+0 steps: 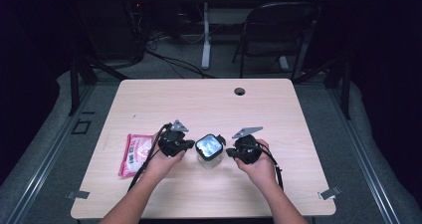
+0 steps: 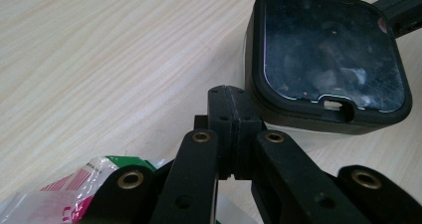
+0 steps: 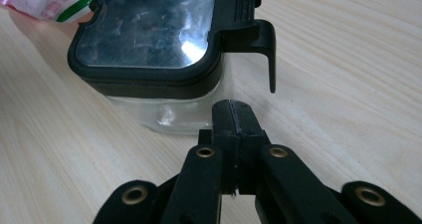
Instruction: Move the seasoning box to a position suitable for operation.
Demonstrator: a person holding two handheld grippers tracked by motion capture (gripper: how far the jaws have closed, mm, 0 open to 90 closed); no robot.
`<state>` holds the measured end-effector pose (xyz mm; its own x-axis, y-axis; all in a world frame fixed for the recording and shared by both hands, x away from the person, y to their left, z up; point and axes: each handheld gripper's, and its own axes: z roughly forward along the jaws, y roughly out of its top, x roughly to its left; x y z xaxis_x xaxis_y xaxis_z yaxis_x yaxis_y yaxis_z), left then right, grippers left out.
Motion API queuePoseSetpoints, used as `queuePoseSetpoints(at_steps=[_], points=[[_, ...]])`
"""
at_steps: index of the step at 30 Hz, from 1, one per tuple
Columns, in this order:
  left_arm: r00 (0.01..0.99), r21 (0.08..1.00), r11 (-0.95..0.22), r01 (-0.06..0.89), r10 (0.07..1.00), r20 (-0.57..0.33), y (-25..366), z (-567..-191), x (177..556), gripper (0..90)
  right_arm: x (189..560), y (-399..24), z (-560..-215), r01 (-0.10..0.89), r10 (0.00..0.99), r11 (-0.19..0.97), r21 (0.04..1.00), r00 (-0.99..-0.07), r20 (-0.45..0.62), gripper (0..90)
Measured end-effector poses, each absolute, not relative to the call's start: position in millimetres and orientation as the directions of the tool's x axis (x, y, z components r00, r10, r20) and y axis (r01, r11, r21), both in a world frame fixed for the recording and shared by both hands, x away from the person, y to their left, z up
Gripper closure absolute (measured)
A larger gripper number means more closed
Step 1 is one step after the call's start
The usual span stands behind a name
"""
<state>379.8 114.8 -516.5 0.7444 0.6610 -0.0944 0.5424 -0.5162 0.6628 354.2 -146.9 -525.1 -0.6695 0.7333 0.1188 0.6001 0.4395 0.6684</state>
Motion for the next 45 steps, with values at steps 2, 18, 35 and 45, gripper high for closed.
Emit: queuePoseSetpoints(at_steps=[2, 18, 35, 45], points=[[0.748, 0.662, -0.520, 0.540, 0.657, -0.094, 114.2, -516.8, 379.5, 90.0, 355.6, -145.9, -525.6, 0.599, 0.739, 0.426, 0.678, -0.663, 0.121, 90.0], [0.759, 0.642, -0.555, 0.529, 0.648, -0.066, 112.7, -515.3, 372.9, 90.0, 354.0, -136.8, -524.4, 0.596, 0.733, 0.451, 0.664, -0.672, 0.105, 90.0], [0.759, 0.639, -0.562, 0.525, 0.649, -0.052, 108.6, -515.7, 370.0, 90.0, 359.9, -137.0, -527.6, 0.557, 0.730, 0.467, 0.687, -0.682, 0.056, 90.0], [0.774, 0.638, -0.578, 0.509, 0.631, -0.046, 110.4, -515.6, 357.6, 90.0, 349.1, -135.6, -522.5, 0.568, 0.705, 0.506, 0.649, -0.706, 0.068, 90.0]])
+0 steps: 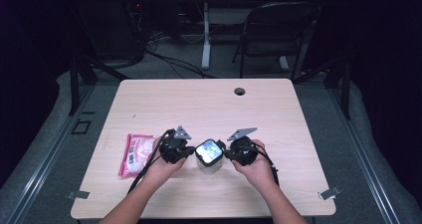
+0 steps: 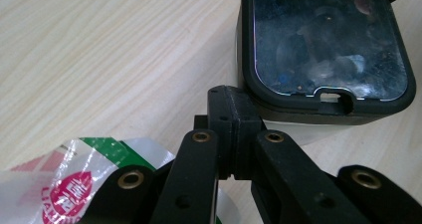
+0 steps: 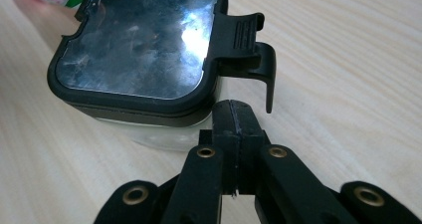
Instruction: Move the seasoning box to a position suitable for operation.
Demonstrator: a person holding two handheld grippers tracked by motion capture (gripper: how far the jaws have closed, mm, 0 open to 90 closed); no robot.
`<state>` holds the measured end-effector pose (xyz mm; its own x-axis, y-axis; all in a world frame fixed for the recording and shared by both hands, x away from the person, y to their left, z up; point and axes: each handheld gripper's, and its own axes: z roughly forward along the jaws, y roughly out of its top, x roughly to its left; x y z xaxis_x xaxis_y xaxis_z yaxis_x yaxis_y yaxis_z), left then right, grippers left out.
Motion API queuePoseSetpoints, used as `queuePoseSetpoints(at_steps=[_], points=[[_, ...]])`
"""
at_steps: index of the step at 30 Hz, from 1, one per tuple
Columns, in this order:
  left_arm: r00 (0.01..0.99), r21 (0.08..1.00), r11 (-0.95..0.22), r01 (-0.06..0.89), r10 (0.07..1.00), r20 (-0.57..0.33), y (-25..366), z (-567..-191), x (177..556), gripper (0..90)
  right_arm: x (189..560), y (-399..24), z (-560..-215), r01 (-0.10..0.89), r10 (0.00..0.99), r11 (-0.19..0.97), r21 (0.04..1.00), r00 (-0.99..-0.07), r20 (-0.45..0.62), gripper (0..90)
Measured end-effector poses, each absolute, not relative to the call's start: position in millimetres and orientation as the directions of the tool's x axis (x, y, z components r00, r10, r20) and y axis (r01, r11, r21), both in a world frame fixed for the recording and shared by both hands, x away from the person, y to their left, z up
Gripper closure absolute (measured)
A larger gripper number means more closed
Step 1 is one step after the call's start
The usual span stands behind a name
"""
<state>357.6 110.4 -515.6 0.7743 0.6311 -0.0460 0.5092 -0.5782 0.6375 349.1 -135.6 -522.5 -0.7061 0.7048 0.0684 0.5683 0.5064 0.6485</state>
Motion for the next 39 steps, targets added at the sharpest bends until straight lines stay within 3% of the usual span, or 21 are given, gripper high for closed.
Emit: queuePoseSetpoints(at_steps=[14, 21, 25, 28, 39], points=[[0.791, 0.645, -0.581, 0.497, 0.608, -0.061, 122.3, -517.0, 329.2, 90.0, 323.2, -123.3, -516.8, 0.559, 0.674, 0.571, 0.601, -0.737, 0.045, 90.0], [0.806, 0.647, -0.572, 0.504, 0.580, -0.116, 126.3, -518.7, 322.0, 90.0, 313.4, -116.0, -517.5, 0.577, 0.660, 0.574, 0.581, -0.746, 0.088, 90.0], [0.809, 0.643, -0.581, 0.499, 0.579, -0.104, 125.7, -518.7, 321.0, 90.0, 310.8, -111.6, -517.3, 0.587, 0.653, 0.584, 0.560, -0.750, 0.105, 90.0], [0.805, 0.649, -0.576, 0.497, 0.586, -0.097, 129.2, -514.7, 319.4, 88.2, 310.0, -114.1, -512.1, 0.609, 0.656, 0.602, 0.517, -0.746, 0.114, 85.5], [0.797, 0.639, -0.572, 0.514, 0.594, -0.109, 146.1, -498.8, 303.5, 86.6, 313.4, -129.8, -485.3, 0.611, 0.684, 0.504, 0.611, -0.714, 0.150, 84.6]])
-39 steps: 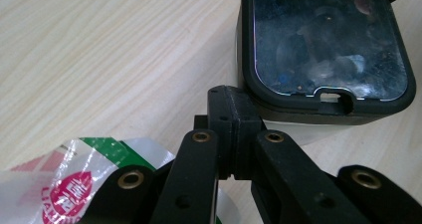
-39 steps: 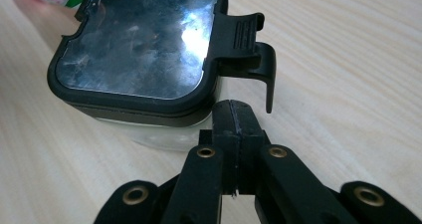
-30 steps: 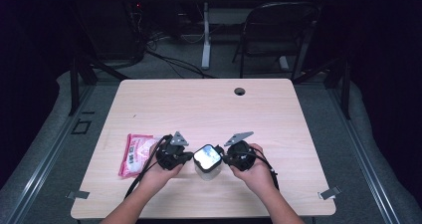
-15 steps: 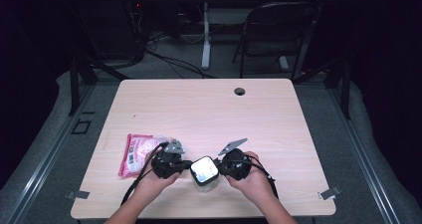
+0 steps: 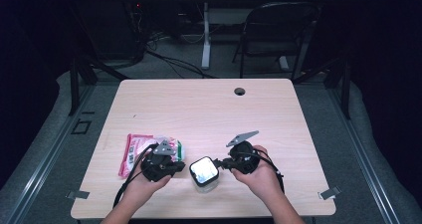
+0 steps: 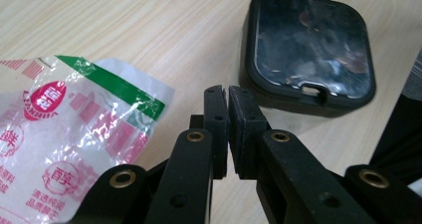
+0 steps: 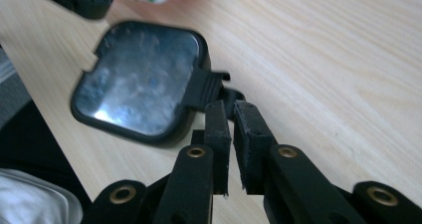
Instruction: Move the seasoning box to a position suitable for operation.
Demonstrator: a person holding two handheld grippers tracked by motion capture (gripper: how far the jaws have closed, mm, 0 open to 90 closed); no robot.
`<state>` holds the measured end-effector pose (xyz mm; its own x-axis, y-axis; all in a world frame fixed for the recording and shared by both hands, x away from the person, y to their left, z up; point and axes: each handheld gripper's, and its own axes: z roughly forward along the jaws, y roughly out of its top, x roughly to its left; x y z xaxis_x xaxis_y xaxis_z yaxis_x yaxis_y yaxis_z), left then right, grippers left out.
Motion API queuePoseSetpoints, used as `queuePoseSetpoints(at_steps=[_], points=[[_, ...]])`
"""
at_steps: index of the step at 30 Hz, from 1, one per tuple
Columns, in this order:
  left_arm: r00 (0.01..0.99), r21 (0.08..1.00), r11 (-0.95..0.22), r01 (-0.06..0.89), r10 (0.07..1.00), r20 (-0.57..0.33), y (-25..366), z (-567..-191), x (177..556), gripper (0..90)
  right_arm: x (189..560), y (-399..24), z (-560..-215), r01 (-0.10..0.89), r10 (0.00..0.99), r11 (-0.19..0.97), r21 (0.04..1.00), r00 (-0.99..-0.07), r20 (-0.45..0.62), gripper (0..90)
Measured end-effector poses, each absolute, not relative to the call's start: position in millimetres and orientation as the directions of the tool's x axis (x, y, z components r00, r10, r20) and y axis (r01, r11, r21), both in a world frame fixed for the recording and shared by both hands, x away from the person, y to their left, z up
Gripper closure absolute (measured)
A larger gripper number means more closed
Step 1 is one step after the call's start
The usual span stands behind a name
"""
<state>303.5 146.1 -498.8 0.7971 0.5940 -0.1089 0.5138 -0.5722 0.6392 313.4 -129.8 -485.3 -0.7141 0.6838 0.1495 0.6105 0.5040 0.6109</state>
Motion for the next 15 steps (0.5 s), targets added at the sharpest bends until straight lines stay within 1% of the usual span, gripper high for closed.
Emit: queuePoseSetpoints(at_steps=[5, 6, 11, 15], points=[[0.801, 0.637, -0.575, 0.514, 0.588, -0.116, 143.4, -500.3, 299.0, 85.5, 315.8, -124.5, -479.1, 0.601, 0.688, 0.475, 0.643, -0.709, 0.154, 82.5], [0.801, 0.638, -0.575, 0.512, 0.587, -0.114, 142.6, -500.5, 298.5, 85.4, 317.0, -123.1, -479.6, 0.601, 0.684, 0.470, 0.646, -0.711, 0.164, 80.8], [0.812, 0.630, -0.591, 0.504, 0.573, -0.111, 139.0, -503.0, 297.0, 85.0, 321.3, -121.2, -482.8, 0.618, 0.695, 0.464, 0.635, -0.698, 0.172, 77.2], [0.817, 0.635, -0.595, 0.492, 0.568, -0.101, 138.8, -502.9, 295.9, 84.9, 324.2, -120.5, -486.0, 0.630, 0.693, 0.454, 0.630, -0.694, 0.195, 78.8]])
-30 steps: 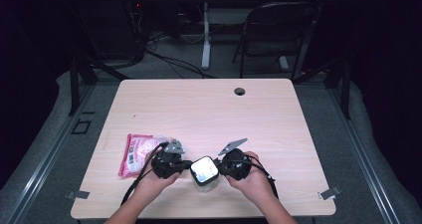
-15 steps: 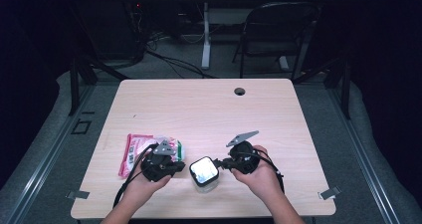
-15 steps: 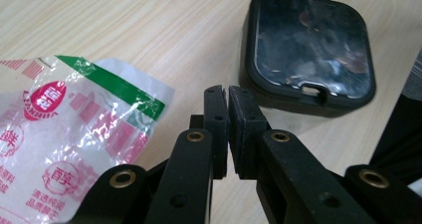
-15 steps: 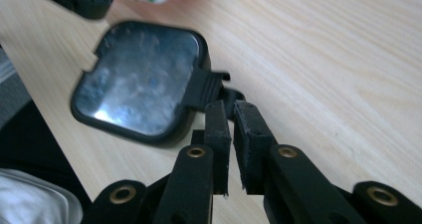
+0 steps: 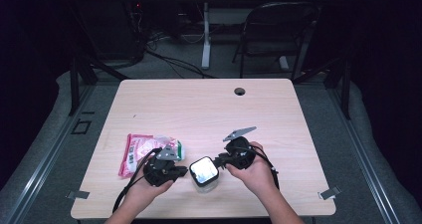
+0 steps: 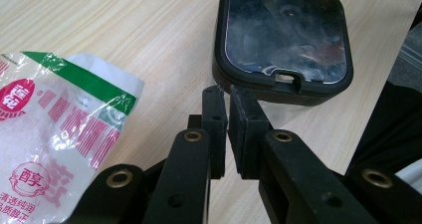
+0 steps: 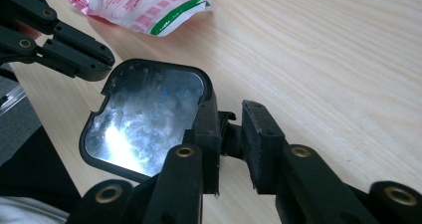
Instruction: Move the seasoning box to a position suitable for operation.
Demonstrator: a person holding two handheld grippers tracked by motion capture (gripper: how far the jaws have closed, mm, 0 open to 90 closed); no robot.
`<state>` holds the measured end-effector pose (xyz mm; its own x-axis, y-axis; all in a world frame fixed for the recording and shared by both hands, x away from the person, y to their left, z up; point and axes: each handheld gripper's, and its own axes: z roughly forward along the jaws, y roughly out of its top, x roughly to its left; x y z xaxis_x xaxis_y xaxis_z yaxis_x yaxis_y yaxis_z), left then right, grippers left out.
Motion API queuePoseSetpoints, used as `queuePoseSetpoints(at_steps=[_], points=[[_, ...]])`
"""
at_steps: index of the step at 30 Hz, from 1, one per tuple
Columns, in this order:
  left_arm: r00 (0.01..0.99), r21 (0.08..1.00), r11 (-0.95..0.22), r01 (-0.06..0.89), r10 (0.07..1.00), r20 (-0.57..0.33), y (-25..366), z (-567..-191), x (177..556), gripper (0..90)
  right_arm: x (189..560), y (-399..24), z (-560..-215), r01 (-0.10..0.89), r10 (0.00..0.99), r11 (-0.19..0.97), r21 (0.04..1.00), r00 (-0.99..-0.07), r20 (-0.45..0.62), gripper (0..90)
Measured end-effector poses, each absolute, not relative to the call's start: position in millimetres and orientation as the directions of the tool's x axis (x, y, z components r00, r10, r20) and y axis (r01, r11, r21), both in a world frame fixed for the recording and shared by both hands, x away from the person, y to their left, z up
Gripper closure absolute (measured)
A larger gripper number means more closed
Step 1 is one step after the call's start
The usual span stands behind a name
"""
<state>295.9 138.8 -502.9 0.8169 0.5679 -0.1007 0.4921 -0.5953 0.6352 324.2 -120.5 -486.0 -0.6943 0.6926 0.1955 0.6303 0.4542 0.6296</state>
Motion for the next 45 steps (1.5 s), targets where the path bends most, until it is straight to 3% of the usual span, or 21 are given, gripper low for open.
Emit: queuePoseSetpoints(at_steps=[11, 33, 39, 45], points=[[0.823, 0.632, -0.594, 0.498, 0.553, -0.128, 139.5, -501.6, 294.9, 87.0, 328.0, -125.5, -489.0, 0.652, 0.673, 0.425, 0.627, -0.691, 0.262, 86.7], [0.839, 0.631, -0.614, 0.475, 0.532, -0.114, 131.5, -503.2, 292.1, 89.3, 324.7, -124.8, -489.1, 0.640, 0.678, 0.429, 0.637, -0.695, 0.242, 86.8], [0.843, 0.651, -0.601, 0.464, 0.526, -0.115, 130.6, -498.7, 291.9, 89.2, 324.0, -126.4, -488.8, 0.645, 0.681, 0.432, 0.630, -0.691, 0.241, 84.0], [0.846, 0.659, -0.599, 0.454, 0.523, -0.108, 129.2, -495.3, 292.3, 87.9, 319.9, -125.6, -487.2, 0.641, 0.671, 0.462, 0.614, -0.705, 0.231, 75.6]])
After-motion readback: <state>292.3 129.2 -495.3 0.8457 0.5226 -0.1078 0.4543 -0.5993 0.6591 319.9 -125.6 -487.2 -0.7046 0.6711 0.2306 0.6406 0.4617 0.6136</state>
